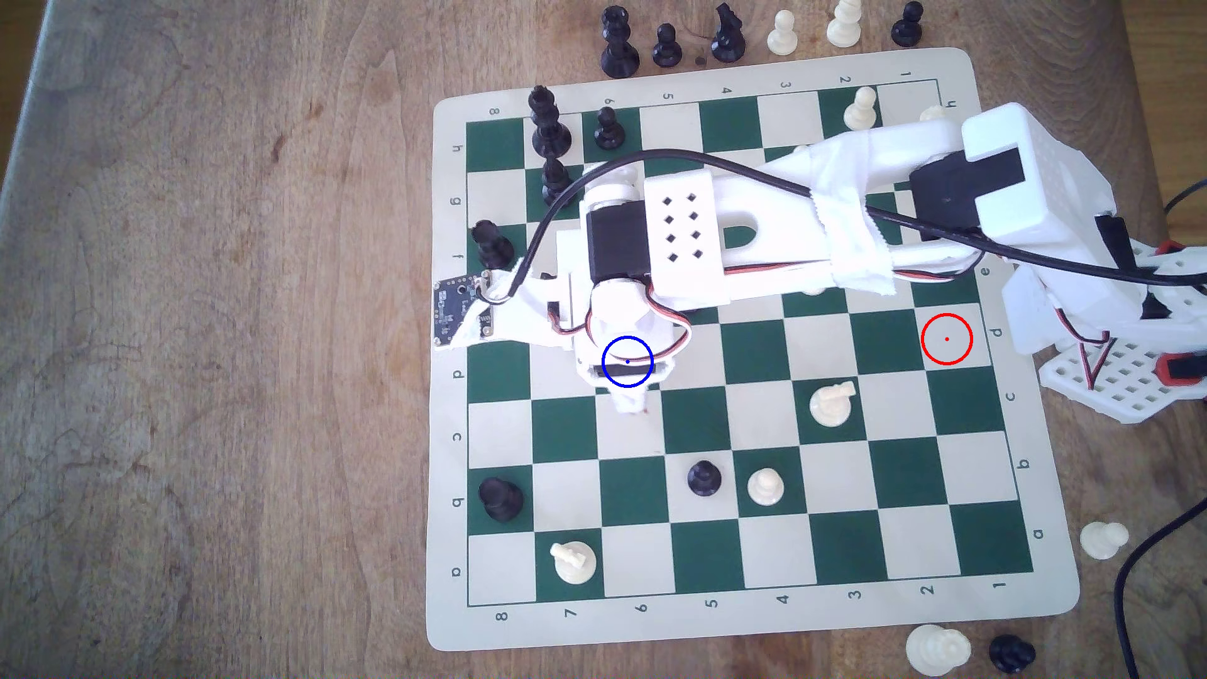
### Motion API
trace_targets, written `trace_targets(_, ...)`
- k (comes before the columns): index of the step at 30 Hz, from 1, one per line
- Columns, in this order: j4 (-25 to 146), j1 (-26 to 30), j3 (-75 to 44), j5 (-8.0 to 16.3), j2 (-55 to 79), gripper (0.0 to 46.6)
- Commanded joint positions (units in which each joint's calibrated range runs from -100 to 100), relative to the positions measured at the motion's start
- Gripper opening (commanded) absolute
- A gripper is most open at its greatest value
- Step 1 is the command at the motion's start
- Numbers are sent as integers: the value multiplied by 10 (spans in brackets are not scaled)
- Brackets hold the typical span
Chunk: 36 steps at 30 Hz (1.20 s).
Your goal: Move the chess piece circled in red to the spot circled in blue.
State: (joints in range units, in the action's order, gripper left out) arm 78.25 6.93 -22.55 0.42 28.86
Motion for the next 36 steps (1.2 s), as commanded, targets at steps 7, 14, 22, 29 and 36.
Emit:
trace_targets(7,14,-6,31,3,-76,243)
trace_targets(14,23,-7,78,3,-147,249)
trace_targets(22,17,0,191,10,-282,250)
trace_targets(29,-31,31,430,11,-500,244)
trace_targets(36,-54,34,617,12,-688,245)
